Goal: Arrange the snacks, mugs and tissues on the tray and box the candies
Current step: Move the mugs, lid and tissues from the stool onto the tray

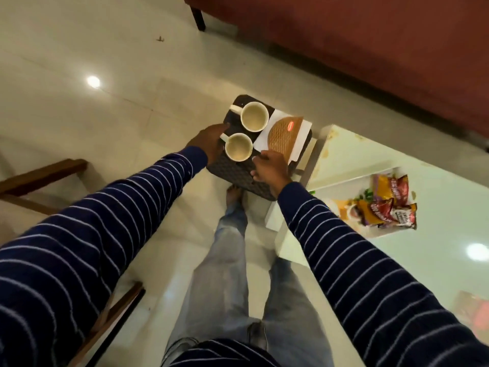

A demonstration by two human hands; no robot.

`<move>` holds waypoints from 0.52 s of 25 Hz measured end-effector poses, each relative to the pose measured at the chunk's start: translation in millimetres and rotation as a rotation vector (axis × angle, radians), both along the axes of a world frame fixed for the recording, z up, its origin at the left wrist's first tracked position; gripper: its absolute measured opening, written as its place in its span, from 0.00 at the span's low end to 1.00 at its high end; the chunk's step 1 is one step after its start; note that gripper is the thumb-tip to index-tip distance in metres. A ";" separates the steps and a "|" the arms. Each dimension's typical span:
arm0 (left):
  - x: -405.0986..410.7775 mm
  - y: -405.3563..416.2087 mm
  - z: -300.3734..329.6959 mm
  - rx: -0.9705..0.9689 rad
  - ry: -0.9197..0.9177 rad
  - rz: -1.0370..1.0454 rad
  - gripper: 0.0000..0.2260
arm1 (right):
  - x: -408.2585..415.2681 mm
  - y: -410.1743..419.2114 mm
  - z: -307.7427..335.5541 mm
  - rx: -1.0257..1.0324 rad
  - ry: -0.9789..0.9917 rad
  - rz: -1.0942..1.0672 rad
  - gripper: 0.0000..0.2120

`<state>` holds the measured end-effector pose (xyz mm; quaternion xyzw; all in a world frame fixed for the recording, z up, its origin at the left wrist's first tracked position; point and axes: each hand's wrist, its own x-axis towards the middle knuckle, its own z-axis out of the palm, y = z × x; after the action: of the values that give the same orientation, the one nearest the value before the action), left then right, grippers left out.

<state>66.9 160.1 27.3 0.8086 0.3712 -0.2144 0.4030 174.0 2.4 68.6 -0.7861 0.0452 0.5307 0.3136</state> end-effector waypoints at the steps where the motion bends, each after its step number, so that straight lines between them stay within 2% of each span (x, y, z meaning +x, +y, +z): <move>1: 0.6 1.2 -11.9 -0.003 0.020 -0.038 0.26 | -3.5 4.3 -11.1 -0.005 0.039 -0.027 0.09; 4: -0.3 4.6 -36.0 0.018 0.018 -0.100 0.24 | -12.8 14.1 -38.5 -0.006 0.134 -0.115 0.20; 5: -1.9 5.8 -39.4 0.032 -0.009 -0.111 0.22 | -16.2 16.0 -43.9 0.002 0.147 -0.135 0.20; 8: -5.7 9.9 -45.4 0.073 -0.079 -0.142 0.19 | -26.2 20.1 -56.0 0.055 0.141 -0.198 0.08; 9: -6.9 11.6 -47.1 0.079 -0.089 -0.148 0.19 | -29.1 20.1 -59.4 0.064 0.131 -0.233 0.07; 13: -1.4 18.0 -52.2 0.097 -0.102 -0.143 0.15 | -31.9 18.1 -71.5 0.100 0.108 -0.309 0.16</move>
<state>65.5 178.2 -24.9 0.8615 0.3016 -0.1831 0.3652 142.1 20.5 -2.9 -0.7236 0.1559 0.5193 0.4271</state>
